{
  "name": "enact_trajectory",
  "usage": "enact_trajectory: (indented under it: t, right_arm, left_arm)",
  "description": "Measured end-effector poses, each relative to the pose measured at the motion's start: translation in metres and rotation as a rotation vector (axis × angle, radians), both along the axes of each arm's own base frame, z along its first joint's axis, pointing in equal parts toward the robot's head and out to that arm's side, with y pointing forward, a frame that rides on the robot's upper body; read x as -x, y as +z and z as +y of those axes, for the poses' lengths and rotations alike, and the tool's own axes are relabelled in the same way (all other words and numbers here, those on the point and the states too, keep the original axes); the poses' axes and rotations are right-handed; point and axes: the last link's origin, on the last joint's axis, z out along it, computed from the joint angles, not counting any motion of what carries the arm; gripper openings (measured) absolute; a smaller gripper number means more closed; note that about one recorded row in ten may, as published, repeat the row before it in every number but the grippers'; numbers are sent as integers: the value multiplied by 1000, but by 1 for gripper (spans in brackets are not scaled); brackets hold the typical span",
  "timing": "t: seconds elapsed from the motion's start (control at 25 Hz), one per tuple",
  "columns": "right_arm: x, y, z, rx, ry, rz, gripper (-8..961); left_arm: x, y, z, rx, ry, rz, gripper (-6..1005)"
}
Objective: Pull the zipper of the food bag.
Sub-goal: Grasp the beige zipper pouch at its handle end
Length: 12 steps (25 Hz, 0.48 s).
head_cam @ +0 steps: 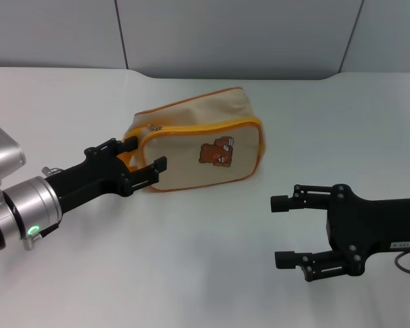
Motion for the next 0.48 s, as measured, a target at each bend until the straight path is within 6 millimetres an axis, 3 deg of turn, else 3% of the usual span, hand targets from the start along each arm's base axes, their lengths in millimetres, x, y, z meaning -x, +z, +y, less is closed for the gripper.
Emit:
enact_trajectory:
  t: [0.48]
  right_arm:
    - [0,0,1,-6,2,4,814]
  left_arm:
    - [-6,-7,3,16,3,-7,720]
